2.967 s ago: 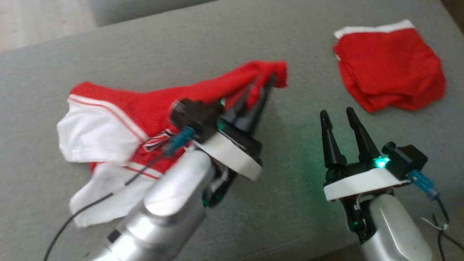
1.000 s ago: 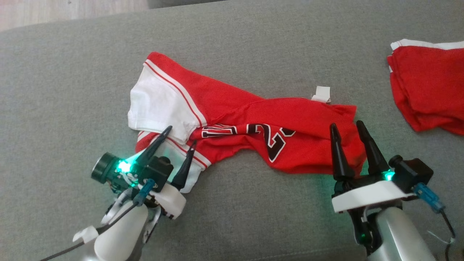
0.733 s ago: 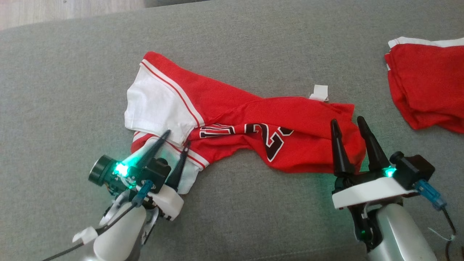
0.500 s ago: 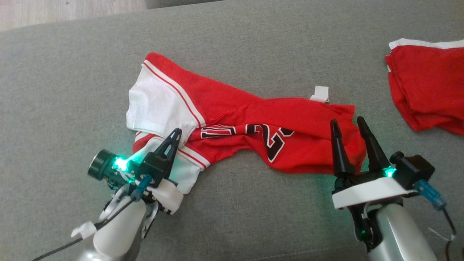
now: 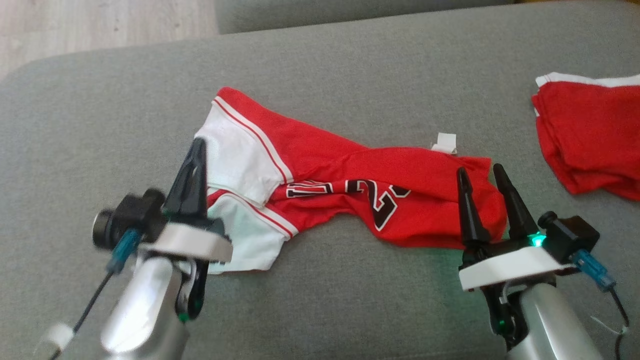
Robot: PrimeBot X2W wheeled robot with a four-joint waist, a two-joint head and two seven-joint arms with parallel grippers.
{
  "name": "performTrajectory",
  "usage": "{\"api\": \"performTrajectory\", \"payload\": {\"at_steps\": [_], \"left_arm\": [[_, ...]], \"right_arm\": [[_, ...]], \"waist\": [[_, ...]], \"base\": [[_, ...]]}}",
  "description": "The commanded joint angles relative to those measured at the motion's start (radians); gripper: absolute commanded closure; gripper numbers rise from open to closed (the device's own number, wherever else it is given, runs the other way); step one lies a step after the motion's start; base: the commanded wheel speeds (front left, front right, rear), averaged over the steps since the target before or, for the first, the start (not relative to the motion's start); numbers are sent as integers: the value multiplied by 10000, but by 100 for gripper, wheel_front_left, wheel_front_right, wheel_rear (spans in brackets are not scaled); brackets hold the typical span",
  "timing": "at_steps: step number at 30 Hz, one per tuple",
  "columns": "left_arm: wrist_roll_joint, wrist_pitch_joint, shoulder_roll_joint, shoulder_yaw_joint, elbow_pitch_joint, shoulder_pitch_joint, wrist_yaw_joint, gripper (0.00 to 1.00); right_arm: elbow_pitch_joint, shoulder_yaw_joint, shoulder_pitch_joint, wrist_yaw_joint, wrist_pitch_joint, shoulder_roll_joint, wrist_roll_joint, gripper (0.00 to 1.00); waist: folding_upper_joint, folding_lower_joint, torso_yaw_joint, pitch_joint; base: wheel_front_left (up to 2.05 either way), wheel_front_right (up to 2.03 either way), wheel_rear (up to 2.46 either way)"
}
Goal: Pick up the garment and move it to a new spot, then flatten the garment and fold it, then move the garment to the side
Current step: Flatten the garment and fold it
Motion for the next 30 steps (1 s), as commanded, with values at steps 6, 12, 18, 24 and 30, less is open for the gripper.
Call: {"api": "performTrajectory", "payload": {"at_steps": [6,12,18,24,30], "left_arm": [[-1015,-117,-143,1199,-840,1343,29,0],[-1261,-124,-226,1458,-1229,2076,-32,0],[-1051,308,6,1219,-1092,1453,-164,0],[-857,1735,291,848,53,-82,-322,0],[-625,2477,435,668,1505,-1318,-211,0]], "right_arm": [[-244,235,155,-9,-109,-18,-64,0],[-244,288,236,-9,-109,-18,-87,0],[-336,306,94,-9,-109,-18,-177,0],[-385,306,-108,-9,-109,-18,-227,0],[-453,246,-281,-9,-109,-18,-259,0]], "waist": [[0,0,322,-386],[0,0,444,-423],[0,0,396,-31],[0,0,174,663],[0,0,-79,1317]], "base": [[0,0,0],[0,0,0],[0,0,0],[0,0,0],[0,0,0]]}}
